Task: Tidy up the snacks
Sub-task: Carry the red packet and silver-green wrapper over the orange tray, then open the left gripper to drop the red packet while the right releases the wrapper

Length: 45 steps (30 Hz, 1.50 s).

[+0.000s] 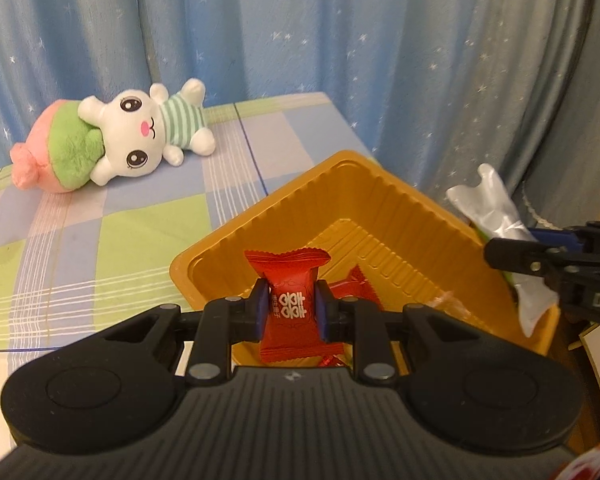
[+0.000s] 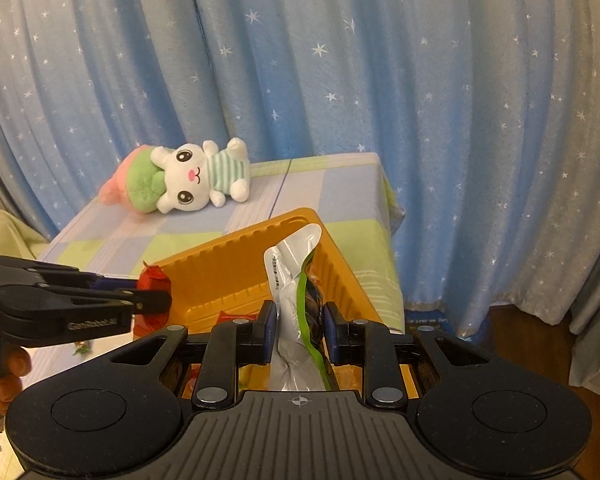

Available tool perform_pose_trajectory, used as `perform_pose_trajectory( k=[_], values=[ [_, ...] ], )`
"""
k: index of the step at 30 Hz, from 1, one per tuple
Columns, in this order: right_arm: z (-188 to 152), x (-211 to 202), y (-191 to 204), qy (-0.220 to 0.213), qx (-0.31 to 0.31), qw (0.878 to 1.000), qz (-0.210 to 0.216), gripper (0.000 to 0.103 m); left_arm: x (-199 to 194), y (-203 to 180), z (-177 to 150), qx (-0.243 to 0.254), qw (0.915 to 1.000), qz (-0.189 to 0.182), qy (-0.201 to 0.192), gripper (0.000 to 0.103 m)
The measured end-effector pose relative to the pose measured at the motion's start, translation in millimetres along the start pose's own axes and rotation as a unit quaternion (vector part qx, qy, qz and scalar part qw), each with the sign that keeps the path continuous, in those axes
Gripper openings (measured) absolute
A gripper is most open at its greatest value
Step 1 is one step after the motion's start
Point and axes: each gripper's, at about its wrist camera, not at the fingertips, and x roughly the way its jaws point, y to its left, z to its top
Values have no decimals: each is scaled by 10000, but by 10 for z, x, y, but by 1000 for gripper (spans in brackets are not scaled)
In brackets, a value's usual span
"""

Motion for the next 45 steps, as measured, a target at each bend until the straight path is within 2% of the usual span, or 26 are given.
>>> perform_pose_trajectory(
  k=[10,30,38,40,42,45],
  values=[
    [46,206,-107,105,59,9999,72,25,266,17,44,-38,9996,98,245,22],
    [144,644,-2,288,-249,9992,138,25,171,106,26,-267,9995,-18,156,28],
    [208,720,41,84,-236,9994,247,26,84,144,-9,-305,9995,12,118,31],
    [225,713,36,54,-149,9995,281,31,55,141,-19,-309,9995,-2,104,33],
    [222,677,38,17,-104,9995,295,53,25,133,-33,-298,9995,-10,92,34],
    [181,572,52,-70,-85,9995,289,59,-29,119,-64,-307,9995,-39,82,35]
  ],
)
